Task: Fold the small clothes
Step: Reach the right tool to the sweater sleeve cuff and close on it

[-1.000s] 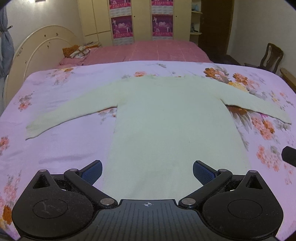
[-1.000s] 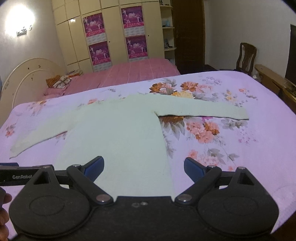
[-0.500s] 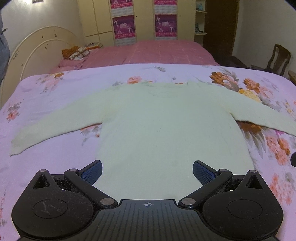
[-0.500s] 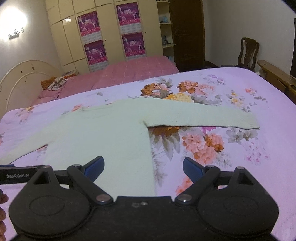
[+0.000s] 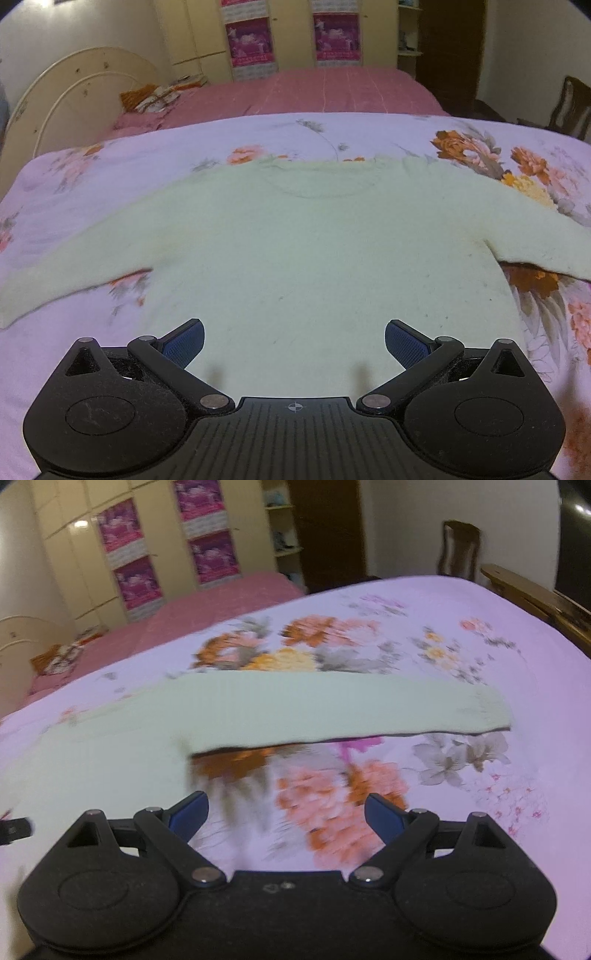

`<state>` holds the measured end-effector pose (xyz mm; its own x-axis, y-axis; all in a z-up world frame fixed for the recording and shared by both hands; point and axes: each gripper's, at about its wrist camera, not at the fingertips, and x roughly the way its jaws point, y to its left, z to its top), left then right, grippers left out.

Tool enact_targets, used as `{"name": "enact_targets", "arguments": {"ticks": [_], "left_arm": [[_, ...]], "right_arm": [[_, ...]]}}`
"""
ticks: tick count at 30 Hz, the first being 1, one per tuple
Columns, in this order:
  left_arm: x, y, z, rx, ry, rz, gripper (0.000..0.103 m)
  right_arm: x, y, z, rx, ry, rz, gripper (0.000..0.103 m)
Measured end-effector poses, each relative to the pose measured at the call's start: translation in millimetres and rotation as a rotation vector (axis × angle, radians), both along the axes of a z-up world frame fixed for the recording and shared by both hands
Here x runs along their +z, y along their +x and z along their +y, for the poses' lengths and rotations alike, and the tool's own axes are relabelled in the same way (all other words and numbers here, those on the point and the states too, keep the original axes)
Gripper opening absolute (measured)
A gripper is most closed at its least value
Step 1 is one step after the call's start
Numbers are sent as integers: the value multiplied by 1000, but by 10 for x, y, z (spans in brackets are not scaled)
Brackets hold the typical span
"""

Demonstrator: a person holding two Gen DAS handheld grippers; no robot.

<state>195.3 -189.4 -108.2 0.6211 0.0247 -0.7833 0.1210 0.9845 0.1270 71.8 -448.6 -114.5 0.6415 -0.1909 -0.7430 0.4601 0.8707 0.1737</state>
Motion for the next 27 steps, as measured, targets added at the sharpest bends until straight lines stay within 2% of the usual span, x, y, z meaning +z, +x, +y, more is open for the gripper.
{"name": "enact_targets", "arguments": {"ticks": [4, 13, 18, 19, 20, 21, 22, 23, 27], "left_arm": [[-87, 123, -44, 1, -10, 6, 103], [-279, 459, -17, 71, 2, 24, 103], [-361, 557, 19, 81, 12, 18, 103], [-373, 570, 26, 83, 13, 19, 103], [-387, 585, 33, 82, 15, 22, 103], [-403, 598, 39, 80, 17, 24, 103], [-416, 607, 41, 79, 19, 25, 103], [-430, 620, 47, 77, 23, 25, 103], [-475, 650, 67, 77, 33, 27, 103]], "right_arm": [[-171, 74, -301, -70, 9, 9, 90], [-506, 243, -784, -169, 49, 39, 87], [-557, 308, -927, -207, 49, -5, 84], [-560, 320, -970, -216, 49, -16, 73], [-557, 326, -1007, -232, 43, -20, 51], [-562, 341, -1074, -256, 35, -30, 39], [-564, 338, -1129, -270, 45, -40, 22], [-580, 336, -1210, -285, 75, -54, 17], [-604, 324, -1438, -343, 142, -103, 12]]}}
